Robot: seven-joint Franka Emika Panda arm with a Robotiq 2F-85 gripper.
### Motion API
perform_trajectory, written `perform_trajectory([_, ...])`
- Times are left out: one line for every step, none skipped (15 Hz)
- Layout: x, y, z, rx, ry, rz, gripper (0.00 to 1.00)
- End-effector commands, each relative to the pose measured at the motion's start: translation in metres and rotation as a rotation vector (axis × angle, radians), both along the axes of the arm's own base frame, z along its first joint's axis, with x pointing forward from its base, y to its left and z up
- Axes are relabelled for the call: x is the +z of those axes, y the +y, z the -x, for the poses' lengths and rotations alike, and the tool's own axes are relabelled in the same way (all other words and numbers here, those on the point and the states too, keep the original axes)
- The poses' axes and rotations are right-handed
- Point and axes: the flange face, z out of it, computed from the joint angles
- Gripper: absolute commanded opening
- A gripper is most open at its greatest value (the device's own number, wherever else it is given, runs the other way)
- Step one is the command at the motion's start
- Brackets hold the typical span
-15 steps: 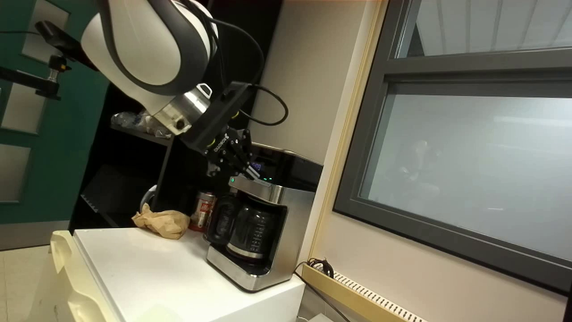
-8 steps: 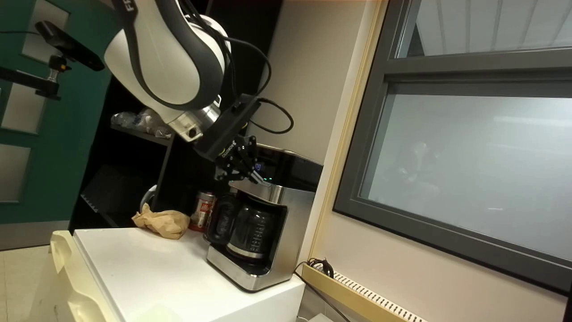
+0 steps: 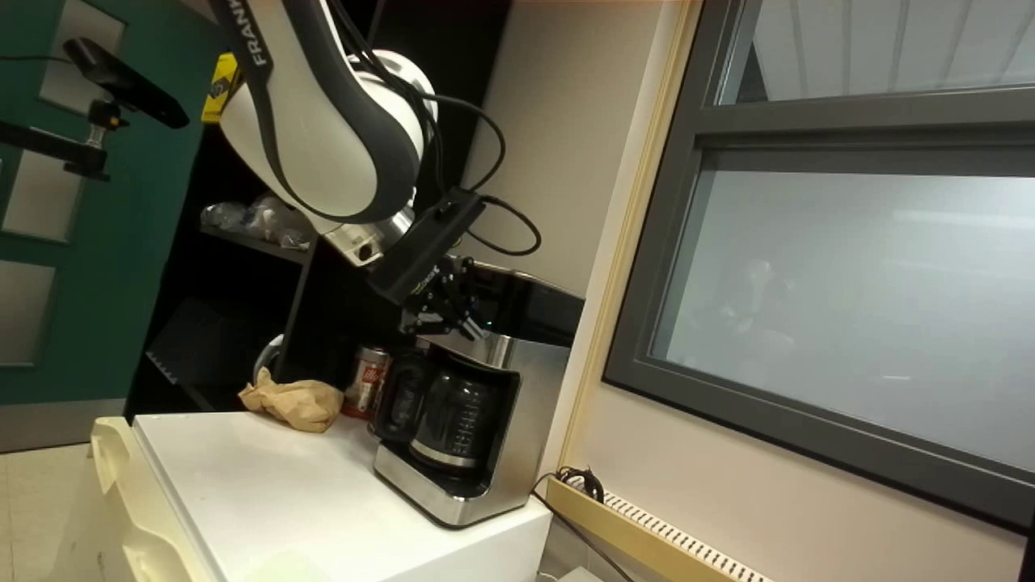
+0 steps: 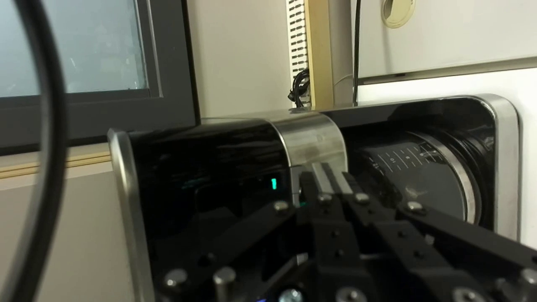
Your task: Press a button on the coffee making machine
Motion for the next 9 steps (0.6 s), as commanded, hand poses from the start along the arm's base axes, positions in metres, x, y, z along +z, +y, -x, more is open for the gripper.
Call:
perform_trajectory([-0.001,-0.0027,-0.0135,0.017,0.015,-0.005,0.0])
perform_trajectory([-0.0016,-0.003,-0.0147,0.017,0.016,-0.004,0.0])
perform_trajectory([-0.0014,-0.0026,-0.0163,0.019,0.014,-0.002,0.0])
perform_trajectory([-0.0009,-0.0027,-0.0179,0.019,0.011,0.001,0.0])
perform_trajectory([0.0002,-0.0023,-0.0195,0.021,0.005,0.005,0.0])
perform_trajectory([0.0006,-0.0019,-0.0203,0.022,0.003,0.006,0.0])
perform_trajectory([0.0016,-0.0013,-0.0203,0.025,0.001,0.007,0.0])
perform_trajectory([0.0028,-0.0007,-0.0203,0.027,-0.001,0.009,0.0])
perform_trajectory([0.0031,-0.0003,-0.0202,0.03,-0.001,0.01,0.0])
